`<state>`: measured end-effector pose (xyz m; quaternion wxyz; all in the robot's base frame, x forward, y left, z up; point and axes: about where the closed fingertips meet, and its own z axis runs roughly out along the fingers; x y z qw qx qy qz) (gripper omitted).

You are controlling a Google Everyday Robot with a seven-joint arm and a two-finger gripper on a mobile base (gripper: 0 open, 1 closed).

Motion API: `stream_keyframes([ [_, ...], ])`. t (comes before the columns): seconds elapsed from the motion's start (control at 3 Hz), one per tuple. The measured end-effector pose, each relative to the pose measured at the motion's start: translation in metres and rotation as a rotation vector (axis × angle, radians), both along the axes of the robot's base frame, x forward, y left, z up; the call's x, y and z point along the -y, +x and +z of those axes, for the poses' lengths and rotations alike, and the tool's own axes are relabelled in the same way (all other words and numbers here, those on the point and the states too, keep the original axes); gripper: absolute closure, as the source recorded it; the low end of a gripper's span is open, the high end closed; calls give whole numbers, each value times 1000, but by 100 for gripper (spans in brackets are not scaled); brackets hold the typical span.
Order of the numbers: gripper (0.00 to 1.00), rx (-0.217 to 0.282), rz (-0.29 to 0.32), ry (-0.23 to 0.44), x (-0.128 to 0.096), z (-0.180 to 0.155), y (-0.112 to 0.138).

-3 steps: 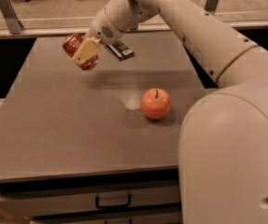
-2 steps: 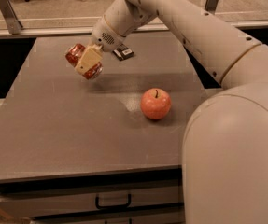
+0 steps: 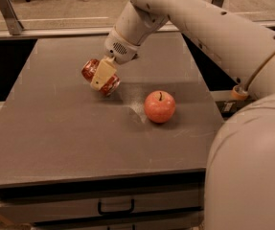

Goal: Knock coke can over

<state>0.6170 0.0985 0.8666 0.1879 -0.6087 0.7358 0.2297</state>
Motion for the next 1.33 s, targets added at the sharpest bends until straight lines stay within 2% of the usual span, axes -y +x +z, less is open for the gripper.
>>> stream_keyframes([
  [0.33,100,-9,-37,-96,25,5,-10],
  [0.67,100,-22,-49,-175,34,2,-17],
  [1.0,75,-42,-43,-283,29,-11,-22],
  [1.33,53,-51,-29,-312,22,-16,-22],
])
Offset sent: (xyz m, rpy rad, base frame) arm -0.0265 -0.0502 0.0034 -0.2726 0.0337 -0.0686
